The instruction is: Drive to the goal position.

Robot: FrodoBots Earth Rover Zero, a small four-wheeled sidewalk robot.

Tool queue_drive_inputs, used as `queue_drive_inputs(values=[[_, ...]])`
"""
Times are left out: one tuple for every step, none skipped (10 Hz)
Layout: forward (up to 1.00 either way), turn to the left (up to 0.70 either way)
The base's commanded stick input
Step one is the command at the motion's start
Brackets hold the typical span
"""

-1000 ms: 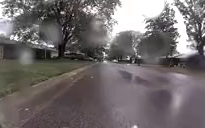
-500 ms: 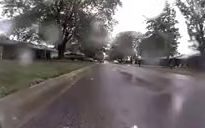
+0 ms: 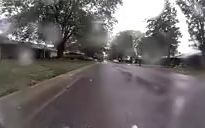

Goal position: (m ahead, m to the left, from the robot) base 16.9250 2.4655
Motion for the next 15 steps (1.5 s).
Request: queue_drive_inputs(values=[[0.5, -0.01], [0.5, -0.01], [0.5, -0.01], [0.5, -0.01], [0.5, -0.01], [0.5, -0.01], [0.5, -0.01], [0.5, -0.01], [0.5, -0.01], [0.5, -0.01], [0.5, -0.01], [0.5, -0.01], [0.5, -0.01], [0.5, -0.01], [0.5, -0.01]])
